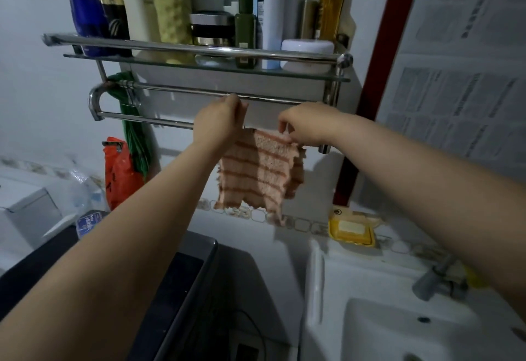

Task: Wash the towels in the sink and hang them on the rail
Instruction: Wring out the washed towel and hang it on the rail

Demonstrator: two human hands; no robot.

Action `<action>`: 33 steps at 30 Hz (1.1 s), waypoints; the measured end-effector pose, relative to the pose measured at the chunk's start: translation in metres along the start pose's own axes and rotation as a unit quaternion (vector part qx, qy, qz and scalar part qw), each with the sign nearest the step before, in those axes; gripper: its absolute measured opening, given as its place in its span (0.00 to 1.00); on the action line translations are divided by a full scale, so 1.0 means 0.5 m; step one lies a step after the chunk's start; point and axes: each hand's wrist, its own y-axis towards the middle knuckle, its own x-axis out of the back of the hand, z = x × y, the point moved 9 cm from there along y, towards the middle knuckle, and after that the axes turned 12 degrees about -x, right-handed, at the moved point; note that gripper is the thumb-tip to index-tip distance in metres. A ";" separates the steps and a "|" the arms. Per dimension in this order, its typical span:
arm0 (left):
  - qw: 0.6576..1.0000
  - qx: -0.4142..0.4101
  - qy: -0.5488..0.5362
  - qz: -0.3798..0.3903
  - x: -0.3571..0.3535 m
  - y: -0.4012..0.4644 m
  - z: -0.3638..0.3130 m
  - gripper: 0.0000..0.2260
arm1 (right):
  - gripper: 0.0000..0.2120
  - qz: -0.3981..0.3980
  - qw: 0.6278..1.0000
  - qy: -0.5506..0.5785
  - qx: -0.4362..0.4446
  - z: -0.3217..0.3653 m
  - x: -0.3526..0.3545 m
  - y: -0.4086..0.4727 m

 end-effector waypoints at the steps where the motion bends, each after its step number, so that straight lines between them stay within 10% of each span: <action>1: 0.997 -0.062 -0.010 -0.044 0.009 -0.013 -0.029 0.13 | 0.05 -0.017 1.000 0.001 0.000 -0.004 -0.002 -0.004; 5: 0.981 -0.190 -0.003 -0.037 -0.031 -0.050 -0.079 0.10 | 0.07 -0.106 0.994 -0.015 0.013 -0.021 0.014 -0.021; 13: 0.992 -0.113 0.001 -0.049 -0.036 -0.062 -0.050 0.13 | 0.13 -0.300 0.953 -0.034 -0.037 -0.058 0.045 -0.095; 22: 0.982 -0.144 0.000 -0.122 -0.020 -0.120 -0.072 0.10 | 0.08 -0.274 0.956 -0.101 -0.028 -0.047 -0.006 -0.118; 33: 0.996 -0.068 -0.039 -0.032 -0.049 -0.129 -0.123 0.18 | 0.12 -0.342 0.935 -0.086 0.051 -0.062 -0.051 -0.191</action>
